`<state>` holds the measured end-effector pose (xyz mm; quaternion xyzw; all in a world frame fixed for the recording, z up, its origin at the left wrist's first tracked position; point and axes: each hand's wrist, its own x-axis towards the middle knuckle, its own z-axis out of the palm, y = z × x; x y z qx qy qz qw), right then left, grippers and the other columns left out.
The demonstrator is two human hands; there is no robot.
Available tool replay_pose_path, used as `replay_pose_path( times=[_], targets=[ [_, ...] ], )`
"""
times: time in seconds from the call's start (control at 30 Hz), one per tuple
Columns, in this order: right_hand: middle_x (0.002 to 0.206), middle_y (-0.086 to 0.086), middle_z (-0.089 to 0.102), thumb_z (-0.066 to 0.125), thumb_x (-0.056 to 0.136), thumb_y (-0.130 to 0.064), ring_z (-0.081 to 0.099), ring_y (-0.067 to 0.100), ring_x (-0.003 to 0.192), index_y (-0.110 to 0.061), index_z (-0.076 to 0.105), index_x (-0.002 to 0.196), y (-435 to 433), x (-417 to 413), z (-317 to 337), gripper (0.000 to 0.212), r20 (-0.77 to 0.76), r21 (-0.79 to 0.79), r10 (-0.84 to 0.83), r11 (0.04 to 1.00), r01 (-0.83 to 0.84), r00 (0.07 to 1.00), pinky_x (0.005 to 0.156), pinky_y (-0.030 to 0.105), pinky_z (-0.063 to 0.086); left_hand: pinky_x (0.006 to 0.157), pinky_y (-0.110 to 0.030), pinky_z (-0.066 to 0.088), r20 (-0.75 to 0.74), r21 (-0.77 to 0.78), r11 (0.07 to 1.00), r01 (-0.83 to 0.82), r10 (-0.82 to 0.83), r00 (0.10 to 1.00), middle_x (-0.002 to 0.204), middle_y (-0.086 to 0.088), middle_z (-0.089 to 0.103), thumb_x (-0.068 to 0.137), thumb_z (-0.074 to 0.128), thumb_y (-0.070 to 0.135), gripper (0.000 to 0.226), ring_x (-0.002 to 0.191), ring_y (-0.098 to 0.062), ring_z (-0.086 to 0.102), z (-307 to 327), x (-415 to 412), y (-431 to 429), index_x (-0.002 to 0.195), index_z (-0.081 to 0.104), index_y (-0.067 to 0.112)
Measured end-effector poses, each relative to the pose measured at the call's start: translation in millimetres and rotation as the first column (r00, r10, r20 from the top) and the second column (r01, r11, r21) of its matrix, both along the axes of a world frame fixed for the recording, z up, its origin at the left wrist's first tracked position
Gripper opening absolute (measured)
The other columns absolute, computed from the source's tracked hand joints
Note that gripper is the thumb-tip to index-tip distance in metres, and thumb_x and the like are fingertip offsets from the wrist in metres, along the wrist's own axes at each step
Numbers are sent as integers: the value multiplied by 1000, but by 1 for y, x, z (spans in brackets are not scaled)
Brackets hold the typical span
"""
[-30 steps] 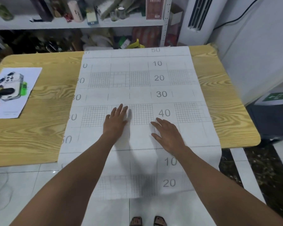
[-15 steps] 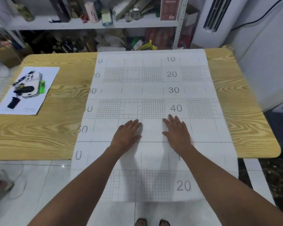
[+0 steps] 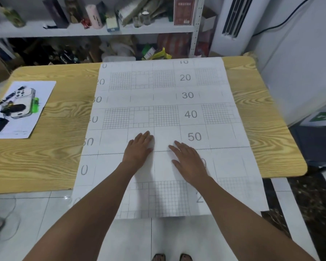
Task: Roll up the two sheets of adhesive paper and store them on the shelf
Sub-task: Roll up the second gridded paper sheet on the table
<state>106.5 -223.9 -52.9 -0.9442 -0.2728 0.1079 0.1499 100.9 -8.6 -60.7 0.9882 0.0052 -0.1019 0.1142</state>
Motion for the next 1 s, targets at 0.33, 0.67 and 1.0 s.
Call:
replay_pose_path(
  times=[0.33, 0.67, 1.0],
  targets=[
    [156, -2, 17, 42, 99, -26, 11, 20, 144, -21, 30, 145, -12, 1, -6, 48, 23, -50, 19, 999, -18, 1000, 115, 39, 13, 105, -37, 26, 21, -15, 998, 63, -62, 998, 149, 5, 25, 94, 43, 27, 42, 136, -22, 23, 4, -8, -5, 135, 34, 21],
    [158, 1, -1, 35, 100, -34, 1, 24, 144, -24, 13, 149, 15, 12, 11, 55, -47, -229, -127, 967, 113, 991, 114, 41, 12, 110, -33, 16, -46, -6, 986, 164, -165, 985, 154, 8, 14, 97, 36, 40, 49, 140, -18, 13, 14, -45, 4, 142, 24, 24],
    [158, 0, 5, 43, 98, -32, 5, 22, 144, -22, 17, 149, 13, -3, 16, 58, -91, -147, -85, 987, 71, 992, 113, 39, 15, 115, -38, 5, -155, -58, 993, 106, -114, 981, 156, 8, 0, 95, 43, 35, 61, 142, -15, -1, 18, -46, 6, 147, 13, 23]
  ],
)
